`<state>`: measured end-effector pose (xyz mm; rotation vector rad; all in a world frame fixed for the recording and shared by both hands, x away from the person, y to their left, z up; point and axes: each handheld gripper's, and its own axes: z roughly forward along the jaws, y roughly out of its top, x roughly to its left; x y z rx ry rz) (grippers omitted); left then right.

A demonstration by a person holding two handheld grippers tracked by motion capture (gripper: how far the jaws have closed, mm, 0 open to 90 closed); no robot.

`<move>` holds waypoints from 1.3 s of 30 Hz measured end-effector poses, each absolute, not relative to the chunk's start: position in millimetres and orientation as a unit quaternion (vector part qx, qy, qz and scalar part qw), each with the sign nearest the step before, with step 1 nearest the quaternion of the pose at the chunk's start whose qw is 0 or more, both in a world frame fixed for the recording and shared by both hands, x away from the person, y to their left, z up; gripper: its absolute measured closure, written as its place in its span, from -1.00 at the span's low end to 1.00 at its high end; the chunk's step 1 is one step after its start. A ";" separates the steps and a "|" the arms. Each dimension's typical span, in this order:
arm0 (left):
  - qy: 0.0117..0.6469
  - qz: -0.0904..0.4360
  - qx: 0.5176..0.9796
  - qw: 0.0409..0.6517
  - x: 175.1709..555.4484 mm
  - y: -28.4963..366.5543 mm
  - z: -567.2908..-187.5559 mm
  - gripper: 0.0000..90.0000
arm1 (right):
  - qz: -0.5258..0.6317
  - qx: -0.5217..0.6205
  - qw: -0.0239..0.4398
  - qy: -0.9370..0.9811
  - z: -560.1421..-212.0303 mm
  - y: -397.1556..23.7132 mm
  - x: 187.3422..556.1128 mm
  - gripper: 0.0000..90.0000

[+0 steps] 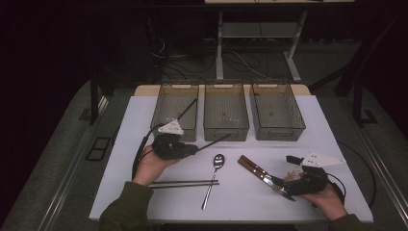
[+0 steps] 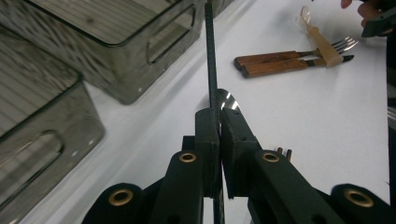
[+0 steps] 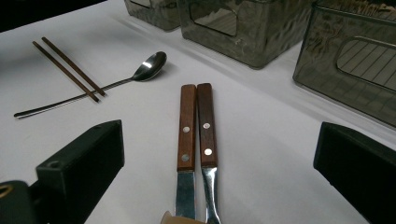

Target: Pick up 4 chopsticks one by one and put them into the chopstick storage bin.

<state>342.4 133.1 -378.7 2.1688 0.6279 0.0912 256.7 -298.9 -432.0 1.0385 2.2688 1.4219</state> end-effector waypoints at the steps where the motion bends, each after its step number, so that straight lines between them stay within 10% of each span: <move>1: 0.255 0.037 0.866 0.428 342.5 135.0 -377.7 0.90 | 0.490 0.358 0.134 0.784 -432.0 -298.9 256.7 -0.96; 39: 0.367 0.110 0.818 0.429 425.3 175.4 -344.1 0.90 | 0.496 0.362 0.135 0.777 -431.9 -299.4 257.2 -0.96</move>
